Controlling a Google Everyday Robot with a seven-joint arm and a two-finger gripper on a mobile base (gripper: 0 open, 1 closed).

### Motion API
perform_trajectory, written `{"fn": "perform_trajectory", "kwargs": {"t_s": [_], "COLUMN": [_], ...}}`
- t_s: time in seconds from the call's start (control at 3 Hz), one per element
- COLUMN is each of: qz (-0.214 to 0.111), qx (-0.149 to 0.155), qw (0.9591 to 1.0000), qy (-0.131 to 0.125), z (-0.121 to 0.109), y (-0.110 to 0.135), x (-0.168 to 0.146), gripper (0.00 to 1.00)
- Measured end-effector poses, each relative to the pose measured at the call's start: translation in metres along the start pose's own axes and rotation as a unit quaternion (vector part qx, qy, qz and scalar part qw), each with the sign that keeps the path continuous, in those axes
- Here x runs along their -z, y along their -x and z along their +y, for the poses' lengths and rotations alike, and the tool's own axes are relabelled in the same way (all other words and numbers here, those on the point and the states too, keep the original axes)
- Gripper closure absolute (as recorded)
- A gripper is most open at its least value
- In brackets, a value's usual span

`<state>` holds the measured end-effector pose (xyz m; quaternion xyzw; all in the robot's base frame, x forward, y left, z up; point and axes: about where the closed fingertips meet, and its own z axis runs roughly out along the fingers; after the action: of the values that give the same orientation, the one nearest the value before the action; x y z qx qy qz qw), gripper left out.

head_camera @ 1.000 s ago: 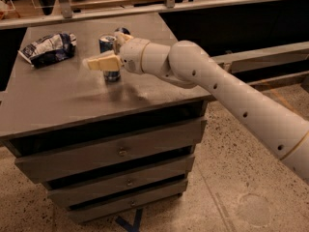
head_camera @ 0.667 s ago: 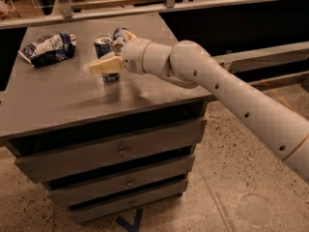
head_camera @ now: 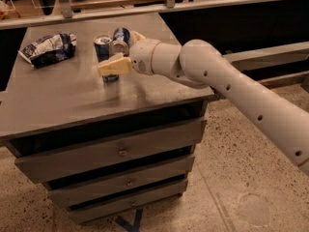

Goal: Place redbull can upright

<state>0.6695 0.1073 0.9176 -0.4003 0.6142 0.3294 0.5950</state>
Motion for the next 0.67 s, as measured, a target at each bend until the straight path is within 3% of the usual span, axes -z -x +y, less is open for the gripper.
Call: {"fn": "perform_trajectory", "kwargs": {"t_s": [0.67], "qz": [0.050], "qx": [0.009], "qw": [0.9972], "qy": [-0.055], "z": [-0.015], "y": [-0.005], "x": [0.060], "gripper": [0.00]}}
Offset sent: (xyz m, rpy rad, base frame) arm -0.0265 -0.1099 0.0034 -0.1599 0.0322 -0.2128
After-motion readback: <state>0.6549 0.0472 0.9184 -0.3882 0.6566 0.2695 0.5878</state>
